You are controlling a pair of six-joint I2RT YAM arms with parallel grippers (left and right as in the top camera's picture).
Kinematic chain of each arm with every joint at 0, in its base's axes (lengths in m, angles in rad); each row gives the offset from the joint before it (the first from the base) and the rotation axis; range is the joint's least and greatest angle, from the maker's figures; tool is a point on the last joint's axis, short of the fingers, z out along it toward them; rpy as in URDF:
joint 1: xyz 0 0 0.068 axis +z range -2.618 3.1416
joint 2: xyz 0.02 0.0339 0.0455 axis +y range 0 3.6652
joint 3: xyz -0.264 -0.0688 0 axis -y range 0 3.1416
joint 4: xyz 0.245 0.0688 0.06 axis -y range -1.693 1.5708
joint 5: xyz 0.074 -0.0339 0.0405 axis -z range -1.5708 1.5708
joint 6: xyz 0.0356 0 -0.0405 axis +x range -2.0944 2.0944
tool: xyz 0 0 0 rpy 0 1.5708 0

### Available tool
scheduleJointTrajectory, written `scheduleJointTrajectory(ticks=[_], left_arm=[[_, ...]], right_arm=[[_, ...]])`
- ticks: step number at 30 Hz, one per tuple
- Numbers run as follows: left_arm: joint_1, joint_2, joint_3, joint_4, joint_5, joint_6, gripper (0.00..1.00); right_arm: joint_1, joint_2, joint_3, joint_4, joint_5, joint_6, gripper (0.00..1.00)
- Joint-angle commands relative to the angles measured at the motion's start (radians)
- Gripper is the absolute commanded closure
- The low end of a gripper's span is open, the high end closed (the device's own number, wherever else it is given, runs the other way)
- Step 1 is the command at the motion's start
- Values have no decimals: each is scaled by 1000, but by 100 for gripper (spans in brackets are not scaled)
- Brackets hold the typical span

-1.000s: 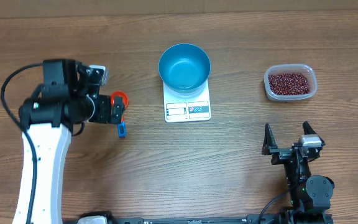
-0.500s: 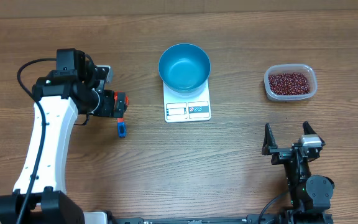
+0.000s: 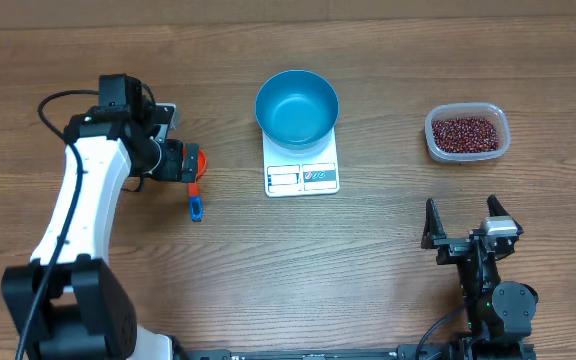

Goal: Scoop item into bowl and weigh 150g on scale
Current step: 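Move the left gripper over the red scoop and lower toward it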

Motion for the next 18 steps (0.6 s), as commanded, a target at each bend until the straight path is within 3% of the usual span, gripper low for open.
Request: scheduleJointTrajectory(ticks=[1, 18], left_arm=[[5, 50, 25, 21, -15, 22, 0], [33, 183, 25, 111, -26, 23, 0]], right_arm=[[6, -10, -11, 6, 10, 4, 0], [6, -10, -11, 6, 10, 4, 0]])
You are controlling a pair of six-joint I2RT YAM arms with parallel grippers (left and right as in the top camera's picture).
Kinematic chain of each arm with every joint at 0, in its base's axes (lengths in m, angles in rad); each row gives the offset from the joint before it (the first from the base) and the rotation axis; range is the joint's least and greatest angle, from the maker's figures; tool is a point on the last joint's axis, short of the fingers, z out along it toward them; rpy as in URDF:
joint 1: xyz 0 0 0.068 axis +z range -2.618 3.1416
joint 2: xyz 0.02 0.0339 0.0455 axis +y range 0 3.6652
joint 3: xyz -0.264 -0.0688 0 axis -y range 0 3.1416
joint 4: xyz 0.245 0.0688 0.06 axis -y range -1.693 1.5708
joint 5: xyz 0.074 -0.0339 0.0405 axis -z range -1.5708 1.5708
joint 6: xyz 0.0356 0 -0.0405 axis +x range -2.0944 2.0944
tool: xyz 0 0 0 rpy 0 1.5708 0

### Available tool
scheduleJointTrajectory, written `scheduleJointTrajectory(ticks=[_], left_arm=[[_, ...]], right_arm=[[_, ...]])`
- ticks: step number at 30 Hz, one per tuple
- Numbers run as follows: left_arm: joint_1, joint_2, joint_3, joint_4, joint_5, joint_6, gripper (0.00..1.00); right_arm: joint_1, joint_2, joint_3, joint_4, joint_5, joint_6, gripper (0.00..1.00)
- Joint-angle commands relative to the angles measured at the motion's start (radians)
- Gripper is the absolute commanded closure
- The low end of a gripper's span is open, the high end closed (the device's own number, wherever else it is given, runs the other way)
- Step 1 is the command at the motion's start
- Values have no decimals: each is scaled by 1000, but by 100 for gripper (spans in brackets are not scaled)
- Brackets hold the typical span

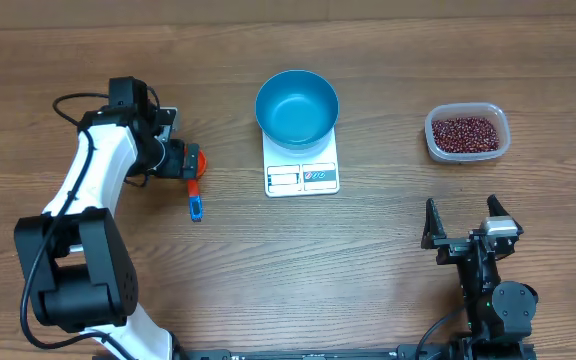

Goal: Scoop item into bowl and weigh 150g on scale
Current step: 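Move the left gripper over the red scoop and lower toward it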

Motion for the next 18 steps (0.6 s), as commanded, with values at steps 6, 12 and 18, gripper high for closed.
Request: scheduleJointTrajectory(ticks=[6, 12, 18], left_arm=[[8, 34, 23, 19, -37, 23, 0], [8, 37, 23, 56, -40, 23, 0], [8, 37, 23, 61, -39, 22, 1]], right_arm=[[6, -10, -11, 6, 10, 4, 0], [6, -10, -11, 6, 10, 4, 0], [6, -10, -11, 6, 10, 4, 0]])
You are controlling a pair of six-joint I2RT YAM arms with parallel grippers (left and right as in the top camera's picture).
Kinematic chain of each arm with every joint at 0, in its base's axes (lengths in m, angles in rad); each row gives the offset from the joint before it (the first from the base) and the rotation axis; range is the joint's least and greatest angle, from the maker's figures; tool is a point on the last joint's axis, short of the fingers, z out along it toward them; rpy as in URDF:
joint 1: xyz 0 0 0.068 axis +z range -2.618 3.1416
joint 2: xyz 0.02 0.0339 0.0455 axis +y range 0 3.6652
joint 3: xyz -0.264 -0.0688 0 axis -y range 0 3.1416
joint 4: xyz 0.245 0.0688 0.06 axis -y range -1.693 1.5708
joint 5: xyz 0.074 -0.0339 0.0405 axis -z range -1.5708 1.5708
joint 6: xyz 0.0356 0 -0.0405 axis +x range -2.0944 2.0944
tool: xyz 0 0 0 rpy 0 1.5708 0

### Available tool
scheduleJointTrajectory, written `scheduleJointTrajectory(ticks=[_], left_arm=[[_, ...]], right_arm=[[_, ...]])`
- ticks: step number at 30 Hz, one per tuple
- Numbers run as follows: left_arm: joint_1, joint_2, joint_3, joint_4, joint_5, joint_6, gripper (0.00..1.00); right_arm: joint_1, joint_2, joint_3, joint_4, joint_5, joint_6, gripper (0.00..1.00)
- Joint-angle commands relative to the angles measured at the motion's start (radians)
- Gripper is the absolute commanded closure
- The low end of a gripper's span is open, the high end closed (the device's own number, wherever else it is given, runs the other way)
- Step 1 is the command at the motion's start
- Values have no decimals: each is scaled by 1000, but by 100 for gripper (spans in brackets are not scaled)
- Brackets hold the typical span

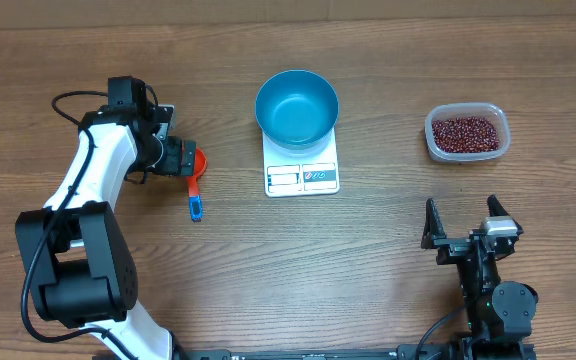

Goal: Scoop item into bowl and weigh 150g on scale
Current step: 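Move the left gripper over the red scoop and lower toward it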

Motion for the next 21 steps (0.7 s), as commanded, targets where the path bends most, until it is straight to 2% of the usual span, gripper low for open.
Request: scheduleJointTrajectory(ticks=[1, 21], left_arm=[[3, 18, 23, 2, -10, 22, 1], [3, 18, 23, 4, 1, 22, 0]], right_arm=[[5, -10, -11, 6, 10, 3, 0], [5, -10, -11, 6, 10, 3, 0]])
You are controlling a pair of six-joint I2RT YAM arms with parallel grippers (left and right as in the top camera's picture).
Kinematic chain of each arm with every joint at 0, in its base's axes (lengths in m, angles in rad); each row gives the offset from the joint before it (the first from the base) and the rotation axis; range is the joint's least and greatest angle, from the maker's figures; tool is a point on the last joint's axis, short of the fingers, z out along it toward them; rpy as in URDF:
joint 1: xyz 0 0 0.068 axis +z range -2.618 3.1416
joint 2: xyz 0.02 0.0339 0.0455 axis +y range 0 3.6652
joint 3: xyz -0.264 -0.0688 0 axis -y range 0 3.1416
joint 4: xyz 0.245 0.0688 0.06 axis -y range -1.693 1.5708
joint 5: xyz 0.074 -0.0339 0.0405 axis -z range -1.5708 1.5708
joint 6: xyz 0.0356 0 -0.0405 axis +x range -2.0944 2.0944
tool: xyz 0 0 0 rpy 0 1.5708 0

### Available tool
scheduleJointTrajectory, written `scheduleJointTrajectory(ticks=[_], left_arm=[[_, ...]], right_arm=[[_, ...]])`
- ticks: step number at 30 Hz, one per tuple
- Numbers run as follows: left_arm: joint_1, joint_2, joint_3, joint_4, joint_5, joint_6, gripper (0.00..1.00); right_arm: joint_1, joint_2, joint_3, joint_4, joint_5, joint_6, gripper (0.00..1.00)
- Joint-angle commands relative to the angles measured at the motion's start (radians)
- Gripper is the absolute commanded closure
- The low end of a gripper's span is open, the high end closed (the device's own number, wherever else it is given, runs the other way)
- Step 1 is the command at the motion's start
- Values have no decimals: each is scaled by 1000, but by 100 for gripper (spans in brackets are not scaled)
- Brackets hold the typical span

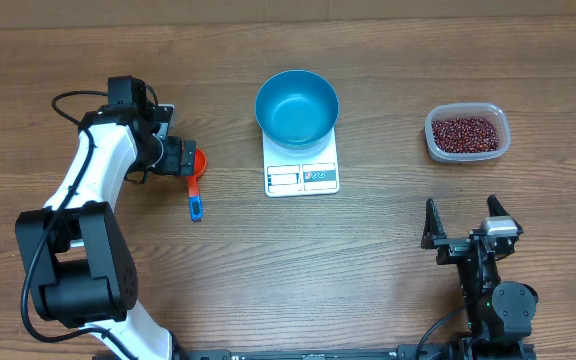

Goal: Scoop item into bowl and weigh 150g on scale
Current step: 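Move the left gripper over the red scoop and lower toward it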

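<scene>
An orange scoop (200,163) with a blue handle tip (196,208) lies on the table, left of the scale. My left gripper (182,158) sits against the left side of the scoop's head; its dark fingers are too small here to tell whether they are apart. The blue bowl (297,107) stands empty on the white scale (302,177). A clear tub of red beans (466,133) sits at the right. My right gripper (460,222) rests open near the front right, far from everything.
The left arm's white link (96,175) and its cable (68,100) stretch along the table's left side. The right arm's base (493,300) stands at the front edge. Bare wood lies between the scale and the bean tub.
At first my left gripper covered part of the scoop's orange head, with the arm's elbow out to the left. Then the arm's pose changed while the gripper stayed at the scoop. Later the gripper sat slightly further left and the head showed more. The scoop, bowl and right arm have not moved.
</scene>
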Motion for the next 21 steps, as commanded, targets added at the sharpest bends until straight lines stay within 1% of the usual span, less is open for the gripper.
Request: scheduleJointTrajectory(ticks=[1, 5, 8, 10, 16, 21], left_arm=[[3, 18, 23, 3, 1, 22, 0], [3, 18, 23, 3, 1, 22, 0], [3, 18, 23, 3, 1, 22, 3], [3, 18, 23, 3, 1, 22, 8], [3, 18, 23, 3, 1, 22, 9], [3, 18, 23, 3, 1, 22, 12]], right_arm=[[6, -10, -11, 6, 10, 4, 0], [6, -10, -11, 6, 10, 4, 0], [6, -10, -11, 6, 10, 4, 0], [6, -10, -11, 6, 10, 4, 0], [6, -10, -11, 6, 10, 4, 0], [6, -10, -11, 6, 10, 4, 0]])
